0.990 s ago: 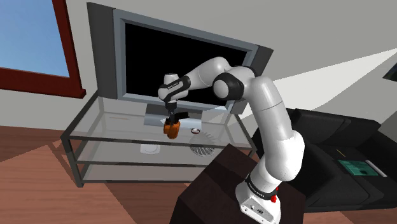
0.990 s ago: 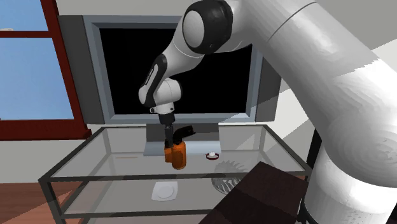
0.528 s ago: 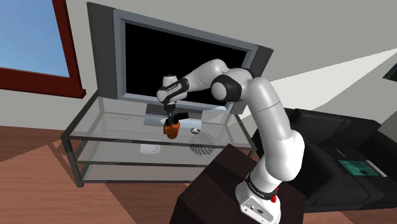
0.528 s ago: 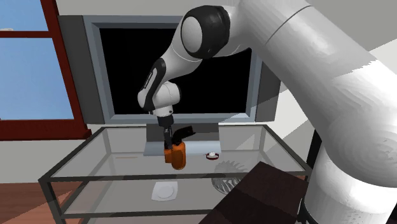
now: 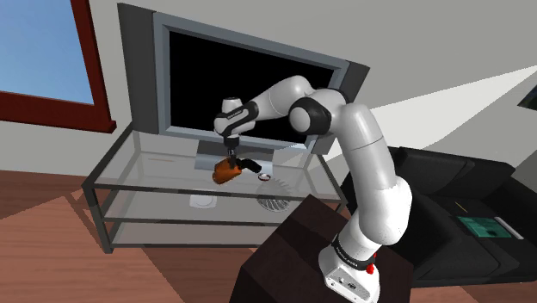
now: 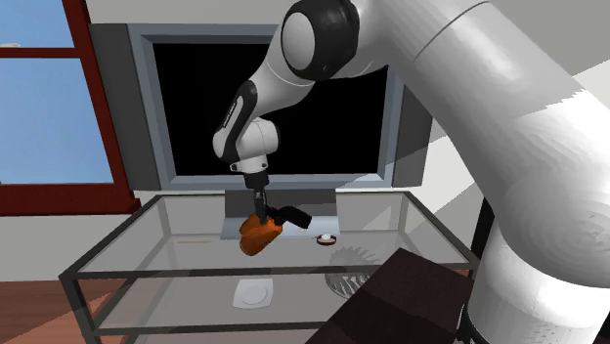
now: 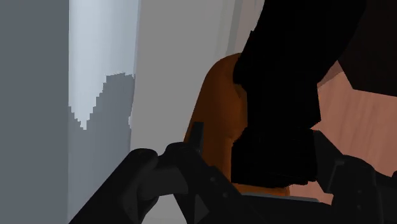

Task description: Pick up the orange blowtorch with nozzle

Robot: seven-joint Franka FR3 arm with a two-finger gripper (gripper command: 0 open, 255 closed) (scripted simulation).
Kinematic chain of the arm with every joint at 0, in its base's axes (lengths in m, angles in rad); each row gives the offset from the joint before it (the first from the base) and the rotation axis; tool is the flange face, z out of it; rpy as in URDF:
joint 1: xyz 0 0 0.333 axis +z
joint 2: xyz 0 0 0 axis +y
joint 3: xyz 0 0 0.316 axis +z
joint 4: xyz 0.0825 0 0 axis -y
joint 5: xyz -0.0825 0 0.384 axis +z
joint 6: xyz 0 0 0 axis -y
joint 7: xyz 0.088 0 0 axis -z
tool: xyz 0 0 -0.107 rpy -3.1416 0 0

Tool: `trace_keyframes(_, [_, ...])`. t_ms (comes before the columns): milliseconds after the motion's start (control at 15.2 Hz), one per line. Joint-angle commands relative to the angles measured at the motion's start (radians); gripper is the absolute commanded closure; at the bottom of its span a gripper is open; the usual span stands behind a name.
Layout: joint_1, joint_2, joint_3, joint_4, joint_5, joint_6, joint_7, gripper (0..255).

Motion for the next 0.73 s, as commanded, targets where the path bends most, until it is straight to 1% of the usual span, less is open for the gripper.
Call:
trace_keyframes(0, [-0.002,-0.040,-0.015,-0.006,-0.006,0.019,0.004,255])
trace_keyframes(528, [0.005,-0.111,-0.025,-0.011,-0.015,-0.047,0.006,255])
trace_keyframes(660, [0.005,-0.112,-0.025,-0.011,-0.015,-0.048,0.006,255])
